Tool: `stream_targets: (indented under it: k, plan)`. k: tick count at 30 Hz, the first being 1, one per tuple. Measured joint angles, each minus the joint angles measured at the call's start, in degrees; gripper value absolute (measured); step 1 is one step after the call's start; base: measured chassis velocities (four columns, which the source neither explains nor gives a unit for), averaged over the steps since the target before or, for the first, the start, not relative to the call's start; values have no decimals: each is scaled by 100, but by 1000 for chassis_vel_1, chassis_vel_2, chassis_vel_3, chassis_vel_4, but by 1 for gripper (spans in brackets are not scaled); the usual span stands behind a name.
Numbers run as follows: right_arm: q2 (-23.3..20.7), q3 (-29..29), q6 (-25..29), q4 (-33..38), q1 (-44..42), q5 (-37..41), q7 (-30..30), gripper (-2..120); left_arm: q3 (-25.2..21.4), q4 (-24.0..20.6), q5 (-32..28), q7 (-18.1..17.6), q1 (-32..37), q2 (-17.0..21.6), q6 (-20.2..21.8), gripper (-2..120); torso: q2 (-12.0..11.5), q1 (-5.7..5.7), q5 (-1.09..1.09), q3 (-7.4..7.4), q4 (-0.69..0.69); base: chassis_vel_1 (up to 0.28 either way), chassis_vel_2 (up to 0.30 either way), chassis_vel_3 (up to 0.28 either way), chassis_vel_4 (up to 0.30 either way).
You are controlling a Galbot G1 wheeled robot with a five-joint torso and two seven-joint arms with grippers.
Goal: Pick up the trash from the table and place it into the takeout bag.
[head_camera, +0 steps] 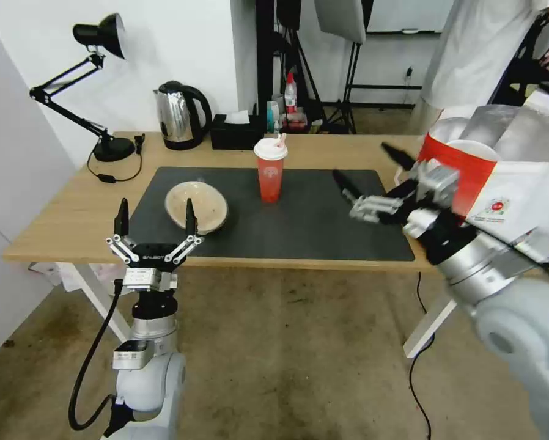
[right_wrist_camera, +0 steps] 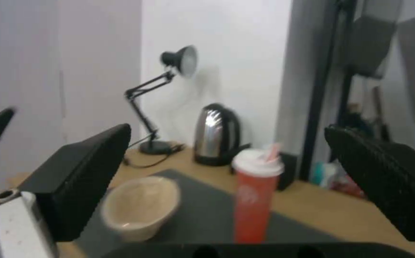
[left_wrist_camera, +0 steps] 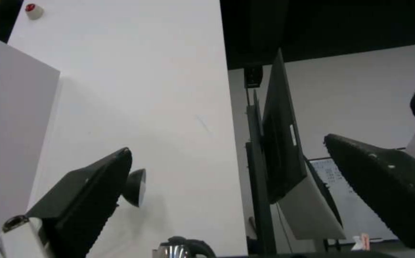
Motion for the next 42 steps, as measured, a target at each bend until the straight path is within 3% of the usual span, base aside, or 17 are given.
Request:
stream_targets:
  k: [7,15,42]
  plan:
    - [334,-799,228,-531,-15,-582,-234,100,-15,-1,-40,1,1,8,-5,100,0,0,0,0,0,0,0,0,0]
    - [611,-1295,393,-1157,235,-844,-308,100,-22,31,-55,1,-7,9,-9,100,0,0,0,0,0,0,0,0,0]
    - [1407,-2027,771,-2834,1592,-1006,-311,100,9,161,-32,7,-34,-21,-19,100,-1,0,0,0,0,0,0,0,0]
